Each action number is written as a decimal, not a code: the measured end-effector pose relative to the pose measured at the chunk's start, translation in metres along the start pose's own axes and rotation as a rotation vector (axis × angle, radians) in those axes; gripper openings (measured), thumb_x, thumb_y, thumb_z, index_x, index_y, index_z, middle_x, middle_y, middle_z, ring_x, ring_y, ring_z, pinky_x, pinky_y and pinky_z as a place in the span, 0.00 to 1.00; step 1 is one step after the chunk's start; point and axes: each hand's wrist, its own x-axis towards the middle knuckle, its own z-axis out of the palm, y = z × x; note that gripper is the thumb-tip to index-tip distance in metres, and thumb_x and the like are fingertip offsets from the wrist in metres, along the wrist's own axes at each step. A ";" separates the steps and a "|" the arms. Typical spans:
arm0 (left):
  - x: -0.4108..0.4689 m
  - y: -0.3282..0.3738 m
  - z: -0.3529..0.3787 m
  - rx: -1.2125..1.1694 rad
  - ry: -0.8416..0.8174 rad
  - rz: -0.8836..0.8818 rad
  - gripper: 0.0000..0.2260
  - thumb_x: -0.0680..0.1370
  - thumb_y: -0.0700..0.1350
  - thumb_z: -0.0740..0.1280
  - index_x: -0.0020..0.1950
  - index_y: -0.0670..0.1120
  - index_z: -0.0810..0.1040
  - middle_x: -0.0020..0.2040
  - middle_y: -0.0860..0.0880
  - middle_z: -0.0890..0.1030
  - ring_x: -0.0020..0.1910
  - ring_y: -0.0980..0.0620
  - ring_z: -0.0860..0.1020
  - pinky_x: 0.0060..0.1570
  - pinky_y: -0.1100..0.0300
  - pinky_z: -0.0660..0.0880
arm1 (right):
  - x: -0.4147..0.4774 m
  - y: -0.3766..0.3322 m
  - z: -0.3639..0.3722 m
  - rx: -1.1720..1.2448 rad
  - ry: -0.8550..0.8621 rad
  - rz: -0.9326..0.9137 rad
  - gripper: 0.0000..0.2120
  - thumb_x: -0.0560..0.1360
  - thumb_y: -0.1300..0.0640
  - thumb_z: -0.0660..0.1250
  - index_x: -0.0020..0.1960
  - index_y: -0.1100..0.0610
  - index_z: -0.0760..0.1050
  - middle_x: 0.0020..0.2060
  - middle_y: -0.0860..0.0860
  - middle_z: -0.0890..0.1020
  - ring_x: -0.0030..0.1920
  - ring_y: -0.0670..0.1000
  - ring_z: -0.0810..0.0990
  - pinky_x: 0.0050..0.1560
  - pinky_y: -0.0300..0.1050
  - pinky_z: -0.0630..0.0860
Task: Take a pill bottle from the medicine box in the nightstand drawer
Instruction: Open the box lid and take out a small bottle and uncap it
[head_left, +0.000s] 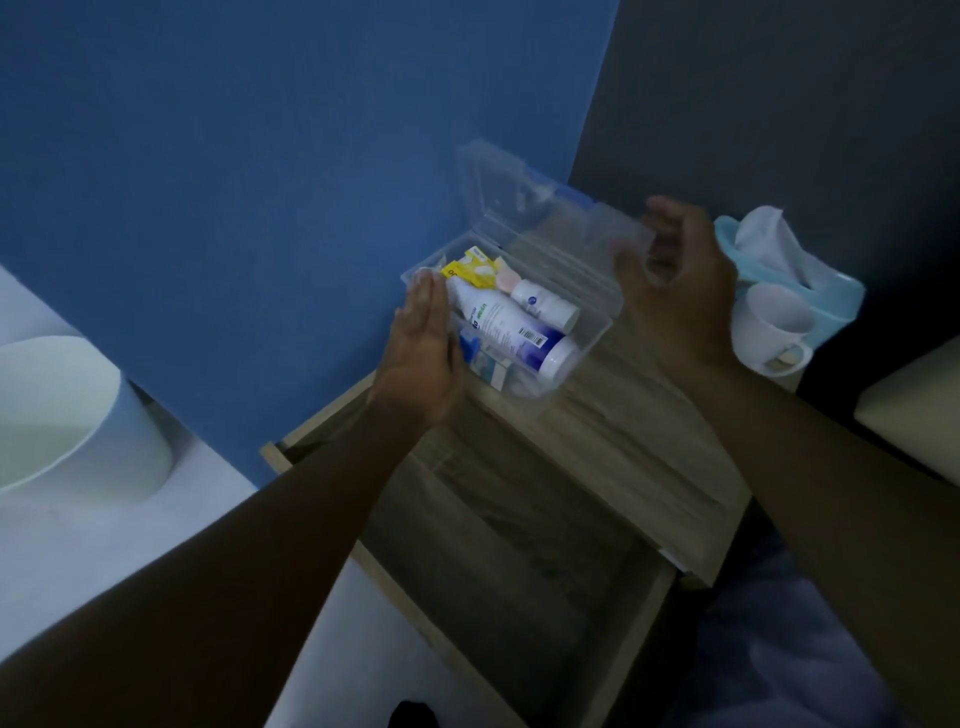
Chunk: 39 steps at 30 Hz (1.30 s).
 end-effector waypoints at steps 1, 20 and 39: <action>0.002 0.001 0.000 0.036 -0.039 0.021 0.29 0.82 0.40 0.58 0.80 0.37 0.49 0.82 0.40 0.48 0.81 0.43 0.45 0.79 0.49 0.44 | 0.003 0.004 0.001 0.014 0.056 -0.006 0.20 0.74 0.48 0.71 0.65 0.50 0.75 0.55 0.43 0.80 0.49 0.31 0.78 0.48 0.25 0.74; 0.008 0.009 -0.004 0.420 -0.236 -0.023 0.35 0.80 0.38 0.60 0.81 0.43 0.43 0.82 0.43 0.41 0.80 0.43 0.39 0.79 0.49 0.49 | -0.010 0.053 0.029 -0.135 0.003 0.757 0.16 0.80 0.52 0.60 0.55 0.62 0.82 0.52 0.59 0.84 0.57 0.59 0.82 0.51 0.47 0.76; 0.011 0.002 0.004 0.476 -0.210 0.007 0.33 0.81 0.39 0.57 0.81 0.41 0.42 0.82 0.41 0.41 0.80 0.42 0.41 0.77 0.51 0.53 | 0.053 -0.007 0.123 -0.759 -0.719 -0.214 0.14 0.74 0.61 0.71 0.58 0.62 0.79 0.61 0.62 0.79 0.62 0.63 0.78 0.62 0.53 0.76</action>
